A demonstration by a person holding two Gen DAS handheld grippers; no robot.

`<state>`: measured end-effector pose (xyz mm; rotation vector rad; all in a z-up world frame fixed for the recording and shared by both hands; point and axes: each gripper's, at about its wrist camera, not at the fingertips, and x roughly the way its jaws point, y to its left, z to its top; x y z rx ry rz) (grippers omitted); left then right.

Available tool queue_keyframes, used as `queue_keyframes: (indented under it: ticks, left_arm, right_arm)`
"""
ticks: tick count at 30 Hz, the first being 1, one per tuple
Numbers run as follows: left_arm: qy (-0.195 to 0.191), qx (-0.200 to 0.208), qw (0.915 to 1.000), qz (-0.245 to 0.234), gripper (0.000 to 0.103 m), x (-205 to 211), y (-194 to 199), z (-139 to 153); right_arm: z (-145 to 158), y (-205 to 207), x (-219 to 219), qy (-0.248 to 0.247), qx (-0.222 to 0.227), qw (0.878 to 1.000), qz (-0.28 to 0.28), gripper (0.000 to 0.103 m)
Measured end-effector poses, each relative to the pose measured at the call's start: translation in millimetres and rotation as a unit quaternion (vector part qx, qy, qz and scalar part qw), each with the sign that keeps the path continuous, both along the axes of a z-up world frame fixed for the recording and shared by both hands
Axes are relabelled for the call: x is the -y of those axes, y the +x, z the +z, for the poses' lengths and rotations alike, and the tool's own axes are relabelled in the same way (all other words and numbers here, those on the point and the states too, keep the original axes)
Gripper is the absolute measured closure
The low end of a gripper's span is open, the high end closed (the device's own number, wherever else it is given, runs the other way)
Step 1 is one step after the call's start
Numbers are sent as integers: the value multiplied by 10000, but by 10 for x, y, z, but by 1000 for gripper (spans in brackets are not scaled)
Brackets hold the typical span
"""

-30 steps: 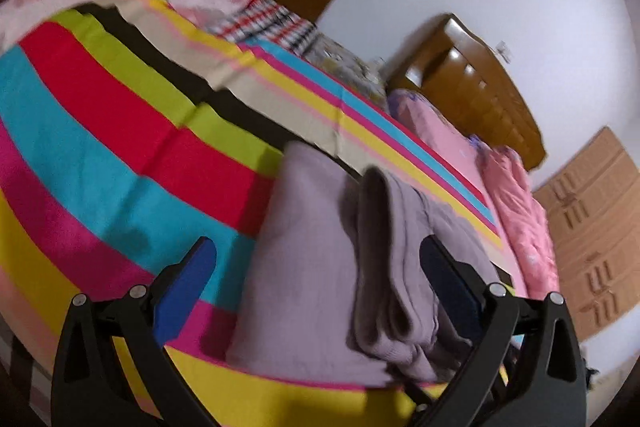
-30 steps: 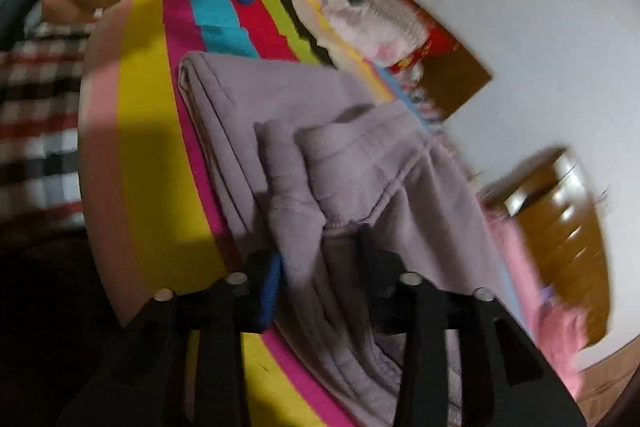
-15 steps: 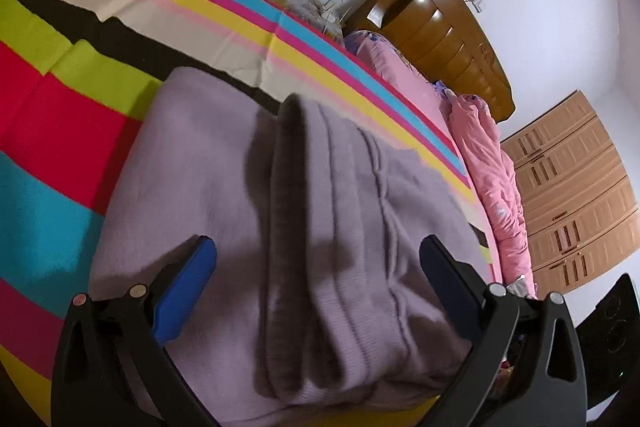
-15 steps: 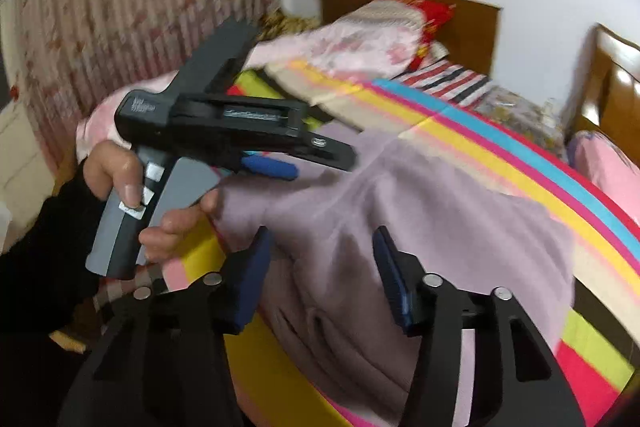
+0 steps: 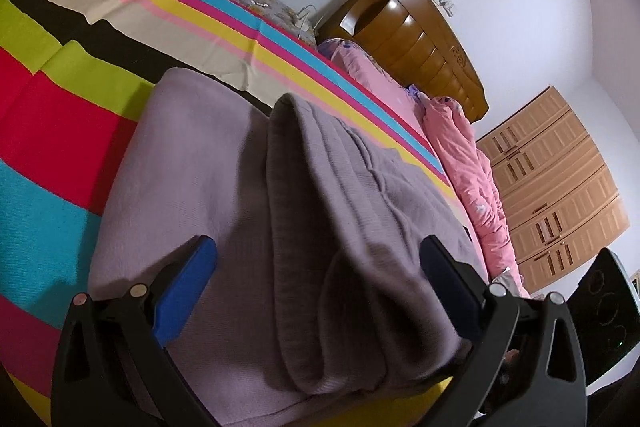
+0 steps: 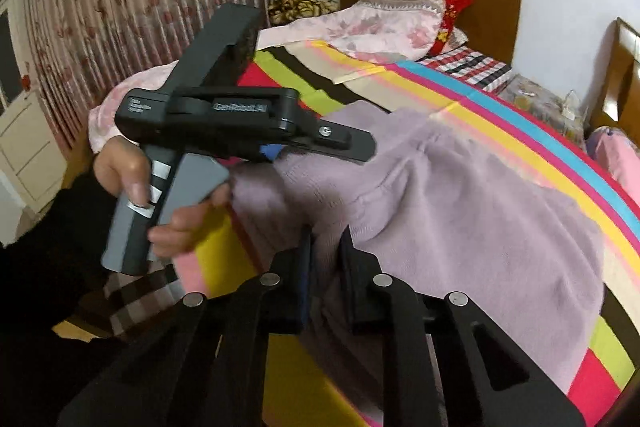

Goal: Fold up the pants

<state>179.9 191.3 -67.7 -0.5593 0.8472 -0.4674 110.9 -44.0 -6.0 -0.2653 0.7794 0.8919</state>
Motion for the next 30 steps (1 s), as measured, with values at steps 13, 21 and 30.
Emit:
queue_keyframes:
  ticks: [13, 21, 30]
  left_arm:
    - [128, 109, 9999, 3, 2, 72, 13, 12]
    - [128, 57, 9999, -16, 2, 69, 13, 22]
    - [-871, -751, 9933, -68, 2, -72, 78, 194]
  right_arm:
    - [-291, -303, -226, -641, 281, 9969, 364, 25]
    - [-256, -311, -151, -809, 969, 9918, 199, 77]
    - [89, -289, 250, 441, 891, 9948, -202, 83]
